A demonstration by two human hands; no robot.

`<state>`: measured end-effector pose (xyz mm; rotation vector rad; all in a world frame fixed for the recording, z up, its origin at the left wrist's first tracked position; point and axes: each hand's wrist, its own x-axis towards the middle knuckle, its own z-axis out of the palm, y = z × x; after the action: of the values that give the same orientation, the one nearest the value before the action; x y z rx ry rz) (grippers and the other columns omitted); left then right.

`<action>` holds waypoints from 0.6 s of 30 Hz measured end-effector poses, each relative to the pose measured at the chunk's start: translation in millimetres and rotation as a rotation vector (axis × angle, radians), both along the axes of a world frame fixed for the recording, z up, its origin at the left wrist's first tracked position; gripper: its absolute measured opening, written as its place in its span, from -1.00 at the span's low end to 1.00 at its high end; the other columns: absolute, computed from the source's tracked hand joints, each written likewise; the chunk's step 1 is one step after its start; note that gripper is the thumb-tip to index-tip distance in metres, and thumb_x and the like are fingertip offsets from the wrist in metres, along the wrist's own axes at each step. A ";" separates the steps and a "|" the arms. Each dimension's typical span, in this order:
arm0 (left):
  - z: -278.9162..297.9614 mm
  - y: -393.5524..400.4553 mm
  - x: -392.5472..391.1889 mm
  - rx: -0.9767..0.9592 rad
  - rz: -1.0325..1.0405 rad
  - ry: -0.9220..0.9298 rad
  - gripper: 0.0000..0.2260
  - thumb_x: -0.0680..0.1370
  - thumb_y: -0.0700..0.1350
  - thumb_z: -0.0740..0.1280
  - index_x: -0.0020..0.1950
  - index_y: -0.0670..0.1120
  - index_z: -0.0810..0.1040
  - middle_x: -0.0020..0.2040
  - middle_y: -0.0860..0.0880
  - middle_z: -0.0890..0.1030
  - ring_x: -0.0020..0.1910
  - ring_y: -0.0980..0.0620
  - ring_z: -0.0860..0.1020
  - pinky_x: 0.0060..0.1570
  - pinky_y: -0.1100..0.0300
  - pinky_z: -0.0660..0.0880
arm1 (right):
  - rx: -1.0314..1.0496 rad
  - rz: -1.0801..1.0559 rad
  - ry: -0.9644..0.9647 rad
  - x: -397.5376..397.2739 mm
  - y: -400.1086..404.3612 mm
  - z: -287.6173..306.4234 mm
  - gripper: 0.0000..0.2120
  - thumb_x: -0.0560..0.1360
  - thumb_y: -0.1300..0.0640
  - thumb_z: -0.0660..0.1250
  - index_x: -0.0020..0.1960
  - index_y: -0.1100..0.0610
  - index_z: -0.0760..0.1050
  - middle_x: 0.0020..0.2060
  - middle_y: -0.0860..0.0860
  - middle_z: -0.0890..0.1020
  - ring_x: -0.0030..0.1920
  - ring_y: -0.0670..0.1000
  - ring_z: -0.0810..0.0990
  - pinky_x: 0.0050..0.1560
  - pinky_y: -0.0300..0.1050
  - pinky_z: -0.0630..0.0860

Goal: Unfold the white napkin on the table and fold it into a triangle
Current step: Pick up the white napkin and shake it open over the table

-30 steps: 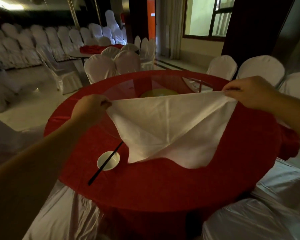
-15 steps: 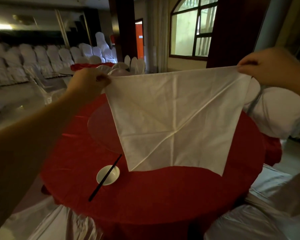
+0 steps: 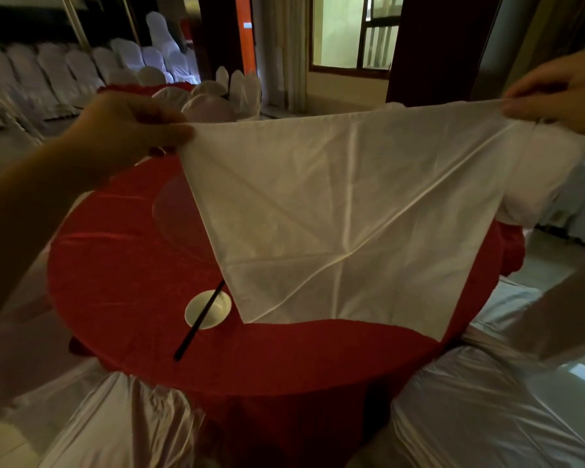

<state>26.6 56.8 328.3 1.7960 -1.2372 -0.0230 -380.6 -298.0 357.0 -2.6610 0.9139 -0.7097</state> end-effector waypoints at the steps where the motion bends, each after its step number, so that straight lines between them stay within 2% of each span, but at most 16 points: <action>1: -2.3 -1.7 2.9 0.015 -0.016 0.023 -0.94 0.41 -0.07 0.45 -0.14 0.07 0.65 -0.24 0.00 0.65 -0.30 0.13 0.59 -0.18 0.20 0.57 | 0.041 -0.015 -0.007 1.4 -7.5 -5.3 -0.69 0.35 -0.44 0.28 0.01 -0.36 0.53 -0.19 -0.38 0.59 -0.21 -0.16 0.60 -0.20 -0.52 0.42; 5: -19.3 -24.2 14.8 0.095 -0.032 -0.035 -0.89 0.47 -0.20 0.41 -0.04 -0.19 0.63 -0.27 0.00 0.61 -0.38 0.24 0.57 -0.35 0.40 0.52 | 0.091 -0.044 -0.041 20.3 -53.0 -29.4 -0.66 0.34 -0.46 0.27 0.03 -0.35 0.53 -0.17 -0.33 0.61 -0.22 -0.08 0.62 -0.15 -0.35 0.49; 6: -26.0 -32.0 18.4 0.123 -0.026 -0.030 -0.90 0.47 -0.20 0.41 -0.04 -0.17 0.64 -0.25 -0.01 0.61 -0.38 0.25 0.57 -0.37 0.43 0.51 | 0.096 -0.039 -0.040 27.8 -58.5 -34.3 -0.67 0.34 -0.46 0.26 0.02 -0.38 0.53 -0.19 -0.31 0.61 -0.23 -0.08 0.61 -0.14 -0.34 0.49; 8: -43.5 -51.6 31.3 0.198 0.002 0.021 -0.94 0.47 -0.16 0.42 -0.07 -0.05 0.65 -0.25 0.03 0.62 -0.39 0.25 0.57 -0.37 0.39 0.53 | 0.096 -0.008 0.021 49.1 -67.0 -49.8 -0.71 0.36 -0.44 0.23 0.01 -0.39 0.52 -0.22 -0.28 0.60 -0.22 -0.11 0.59 -0.13 -0.44 0.44; 10: -65.8 -75.8 47.9 0.290 0.026 0.047 -0.94 0.48 -0.14 0.42 -0.08 -0.01 0.64 -0.24 0.03 0.63 -0.35 0.19 0.57 -0.33 0.27 0.54 | 0.062 0.014 0.073 73.1 -80.5 -70.7 -0.73 0.42 -0.31 0.27 0.04 -0.26 0.56 -0.16 -0.18 0.63 -0.22 -0.11 0.56 -0.13 -0.49 0.40; 12: -91.7 -100.4 63.2 0.388 0.035 0.033 -0.95 0.49 -0.12 0.41 -0.07 0.00 0.64 -0.22 0.04 0.63 -0.29 0.12 0.58 -0.30 0.25 0.49 | 0.008 0.024 0.135 99.1 -98.9 -95.8 -0.82 0.46 -0.10 0.35 0.03 -0.12 0.61 -0.06 0.00 0.66 -0.13 0.00 0.58 -0.11 -0.33 0.49; 14: -122.0 -128.3 80.6 0.451 0.046 0.027 -0.93 0.50 -0.10 0.40 -0.04 -0.01 0.64 -0.22 0.08 0.62 -0.29 0.14 0.57 -0.33 0.29 0.45 | 0.015 0.039 0.233 126.8 -131.4 -126.6 -0.84 0.47 0.02 0.39 0.04 -0.02 0.63 -0.04 0.04 0.65 -0.07 0.07 0.57 -0.03 -0.05 0.51; 18: -194.3 -182.7 118.9 0.550 0.117 0.080 -0.92 0.51 -0.11 0.38 -0.04 -0.04 0.65 -0.23 0.07 0.62 -0.28 0.16 0.55 -0.32 0.27 0.42 | 0.090 0.049 0.367 188.4 -187.0 -194.6 -0.87 0.47 0.09 0.41 0.01 0.04 0.65 -0.08 0.07 0.67 -0.12 0.06 0.58 -0.06 -0.05 0.44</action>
<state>145.5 -126.0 134.0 2.3092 -1.1338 -0.3987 -192.2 -485.1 162.4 -2.7688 0.9351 -0.1639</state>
